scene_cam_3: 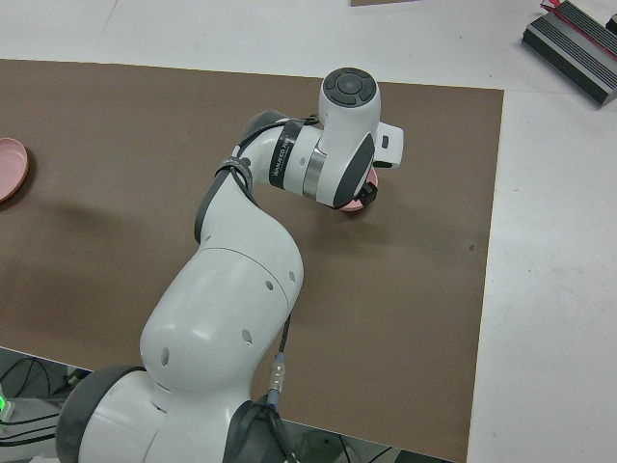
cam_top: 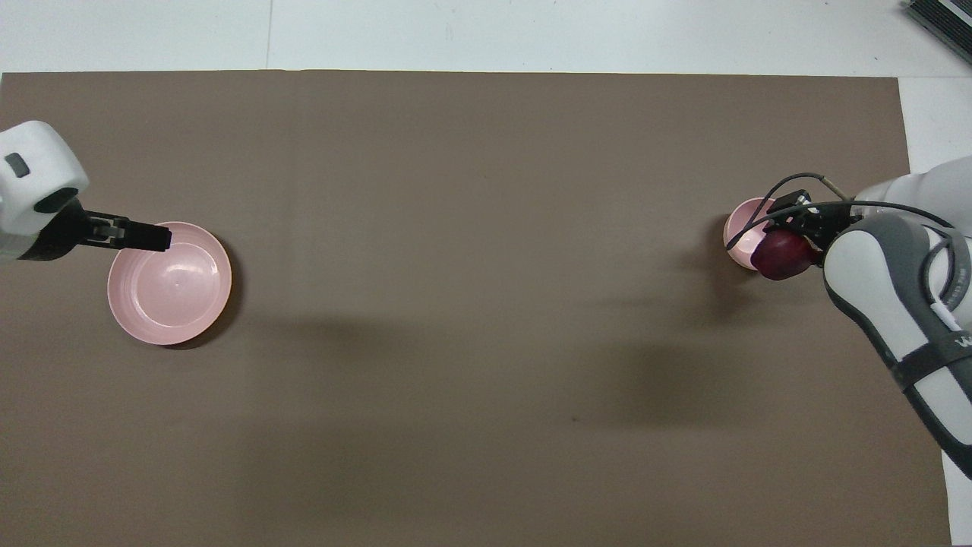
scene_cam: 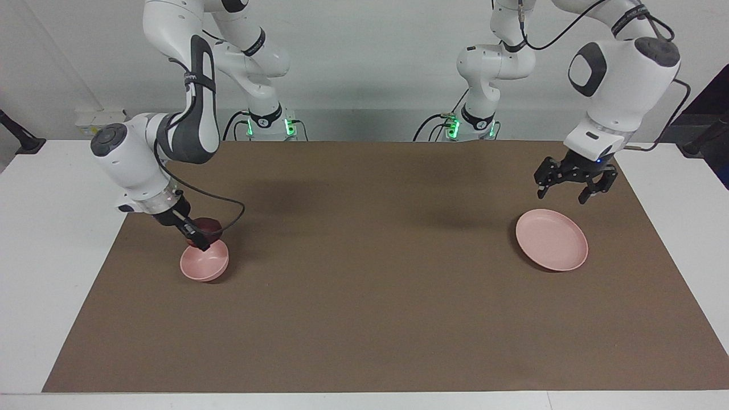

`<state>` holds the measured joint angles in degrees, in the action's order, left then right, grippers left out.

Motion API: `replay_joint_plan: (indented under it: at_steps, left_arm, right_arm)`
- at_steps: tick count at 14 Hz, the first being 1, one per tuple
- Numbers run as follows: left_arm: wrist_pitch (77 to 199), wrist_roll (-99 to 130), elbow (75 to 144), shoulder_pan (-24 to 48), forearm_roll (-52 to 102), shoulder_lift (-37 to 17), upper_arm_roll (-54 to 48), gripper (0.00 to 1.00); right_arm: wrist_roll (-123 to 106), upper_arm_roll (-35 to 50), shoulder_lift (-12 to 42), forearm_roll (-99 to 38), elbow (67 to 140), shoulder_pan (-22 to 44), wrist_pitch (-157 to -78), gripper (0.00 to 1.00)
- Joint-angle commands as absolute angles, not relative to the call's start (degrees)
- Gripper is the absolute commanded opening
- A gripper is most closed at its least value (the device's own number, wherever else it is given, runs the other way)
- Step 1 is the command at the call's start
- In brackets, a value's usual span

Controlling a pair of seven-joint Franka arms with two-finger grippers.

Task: Move apple from plate to bowl
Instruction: 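Lower the apple into the small pink bowl and open the right gripper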

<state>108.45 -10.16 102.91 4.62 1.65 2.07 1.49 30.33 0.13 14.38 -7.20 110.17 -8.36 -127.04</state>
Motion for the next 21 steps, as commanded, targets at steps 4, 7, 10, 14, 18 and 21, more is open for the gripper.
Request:
replay_joint_plan:
  at_steps: [4,7,10,14,18,21]
  left_arm:
    - [86.69,-11.16,85.09,4.57,0.09,1.67,1.41,1.0]
    - [82.1,-11.16,81.74,4.39,0.26,1.58,0.97,1.0]
    - [81.91,-10.81,82.26,4.39,0.26,2.28,0.7,1.0]
    - [81.3,-10.55,82.97,4.22,-0.26,2.29,1.14,1.0]
    - [81.73,-10.46,84.54,2.46,-0.26,2.9,1.32,1.0]
    - [82.09,-10.46,84.29,2.29,-0.26,2.73,1.32,1.0]
  right_arm:
    - [29.53,0.88,19.33,-4.04,107.93,-9.32,-132.8,0.99]
    - [28.22,0.88,19.07,-3.87,106.7,-9.49,-131.84,1.0]
    - [26.03,0.88,17.59,-2.82,104.16,-9.4,-126.59,1.0]
    - [16.9,0.97,15.21,-2.64,100.2,-8.7,-118.58,1.0]
    - [4.41,0.88,13.36,-2.55,97.04,-8.53,-109.11,1.0]
    - [4.48,1.23,9.6,-0.63,93.96,-8.26,-100.83,1.0]
